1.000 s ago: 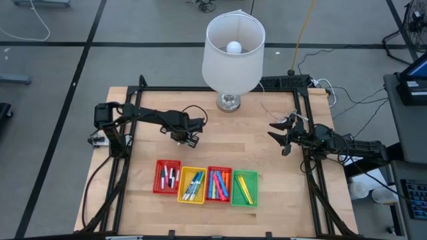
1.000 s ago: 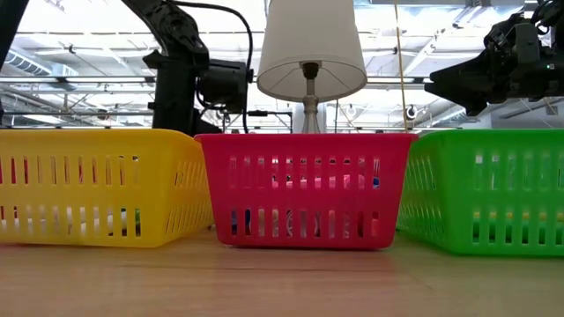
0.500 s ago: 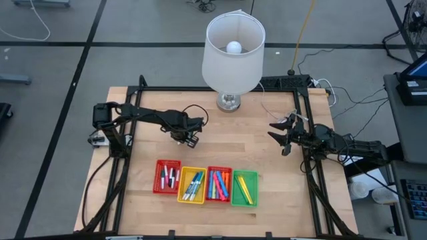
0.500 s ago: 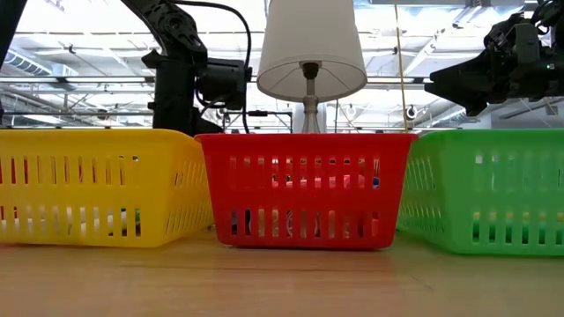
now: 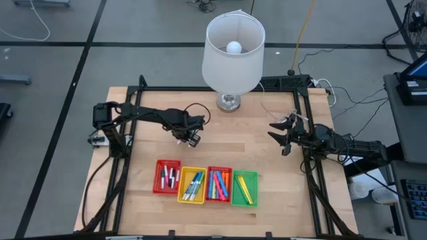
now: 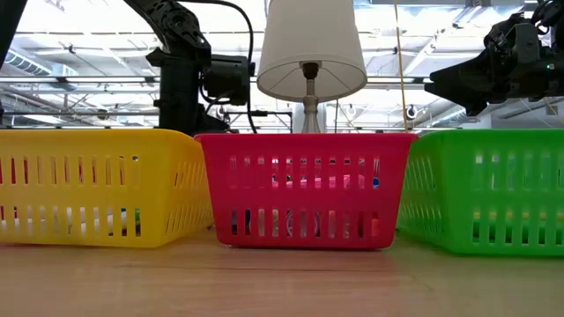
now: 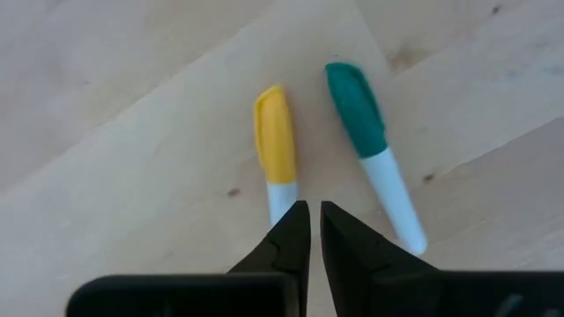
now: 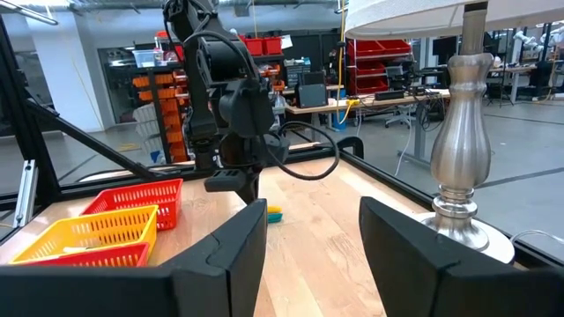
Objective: Pick & Place Markers
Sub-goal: Put the small yellow highlighter into the left red bin
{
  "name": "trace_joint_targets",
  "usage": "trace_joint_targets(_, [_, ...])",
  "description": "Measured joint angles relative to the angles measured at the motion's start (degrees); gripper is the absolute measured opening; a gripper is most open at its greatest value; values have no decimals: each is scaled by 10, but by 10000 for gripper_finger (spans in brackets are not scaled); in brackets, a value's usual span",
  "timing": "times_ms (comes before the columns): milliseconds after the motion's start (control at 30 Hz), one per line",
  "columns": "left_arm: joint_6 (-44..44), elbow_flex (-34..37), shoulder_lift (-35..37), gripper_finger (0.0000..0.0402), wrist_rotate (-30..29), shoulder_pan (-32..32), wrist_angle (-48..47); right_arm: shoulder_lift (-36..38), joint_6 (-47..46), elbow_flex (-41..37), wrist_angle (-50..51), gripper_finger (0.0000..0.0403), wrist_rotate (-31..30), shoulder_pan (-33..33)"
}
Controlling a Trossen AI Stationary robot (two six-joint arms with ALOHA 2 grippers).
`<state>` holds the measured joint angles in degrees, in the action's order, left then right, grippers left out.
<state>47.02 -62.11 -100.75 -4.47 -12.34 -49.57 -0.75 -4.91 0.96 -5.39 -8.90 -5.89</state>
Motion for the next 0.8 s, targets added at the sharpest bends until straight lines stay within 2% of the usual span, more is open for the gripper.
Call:
trace_joint_targets(200, [-15, 0, 0, 46, -2, -1, 0, 0, 0, 0, 0, 169, 0, 0])
trace_joint_targets(300, [-17, 0, 0, 78, -7, -8, 1, 0, 0, 0, 0, 169, 0, 0])
trace_joint_targets(567, [-30, 0, 0, 203, -7, -37, 1, 0, 0, 0, 0, 169, 0, 0])
trace_joint_targets(667, [-44, 0, 0, 223, 1, -46, 2, 0, 0, 0, 0, 169, 0, 0])
trace_joint_targets(800, [-70, 0, 0, 223, 20, -55, 2, 0, 0, 0, 0, 169, 0, 0])
